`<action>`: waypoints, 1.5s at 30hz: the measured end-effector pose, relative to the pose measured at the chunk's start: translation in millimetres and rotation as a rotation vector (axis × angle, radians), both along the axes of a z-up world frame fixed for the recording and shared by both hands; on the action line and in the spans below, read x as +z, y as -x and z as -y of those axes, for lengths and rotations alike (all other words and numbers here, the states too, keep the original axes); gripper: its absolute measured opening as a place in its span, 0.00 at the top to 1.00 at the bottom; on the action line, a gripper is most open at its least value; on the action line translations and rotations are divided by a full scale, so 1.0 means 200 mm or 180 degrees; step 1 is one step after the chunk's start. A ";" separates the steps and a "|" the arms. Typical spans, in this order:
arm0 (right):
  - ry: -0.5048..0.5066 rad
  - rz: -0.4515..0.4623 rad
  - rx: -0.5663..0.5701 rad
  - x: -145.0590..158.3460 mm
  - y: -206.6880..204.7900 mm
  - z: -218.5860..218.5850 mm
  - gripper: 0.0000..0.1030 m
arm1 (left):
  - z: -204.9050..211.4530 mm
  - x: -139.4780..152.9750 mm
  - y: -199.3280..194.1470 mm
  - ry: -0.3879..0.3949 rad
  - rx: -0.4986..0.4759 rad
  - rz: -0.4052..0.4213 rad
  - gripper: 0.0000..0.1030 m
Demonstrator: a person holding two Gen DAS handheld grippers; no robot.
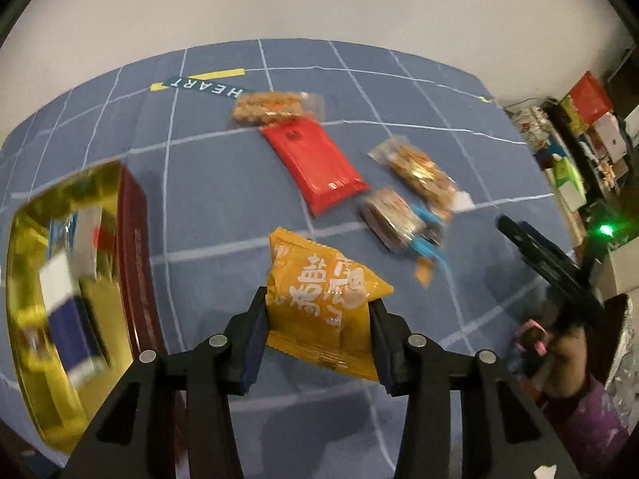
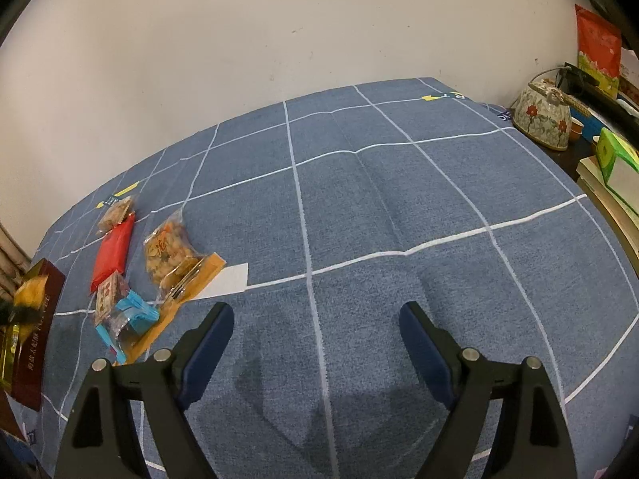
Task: Organize snacks
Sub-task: 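Grasp the orange snack bag with the left gripper while the right gripper grasps a small cake packet, then carry the orange bag over the tin with the left gripper while the right gripper holds the cake packet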
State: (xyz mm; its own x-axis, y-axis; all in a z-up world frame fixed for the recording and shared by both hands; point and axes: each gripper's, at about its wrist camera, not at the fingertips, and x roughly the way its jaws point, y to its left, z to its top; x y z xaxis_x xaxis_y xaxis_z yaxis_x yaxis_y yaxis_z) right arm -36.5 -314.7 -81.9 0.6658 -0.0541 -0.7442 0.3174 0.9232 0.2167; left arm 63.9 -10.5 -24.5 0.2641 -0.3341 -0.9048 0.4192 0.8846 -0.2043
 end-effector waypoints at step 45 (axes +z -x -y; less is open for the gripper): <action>-0.0008 -0.0110 0.2183 0.20 -0.37 -0.85 0.70 | -0.39 0.29 0.27 0.0276 0.0497 0.0290 0.59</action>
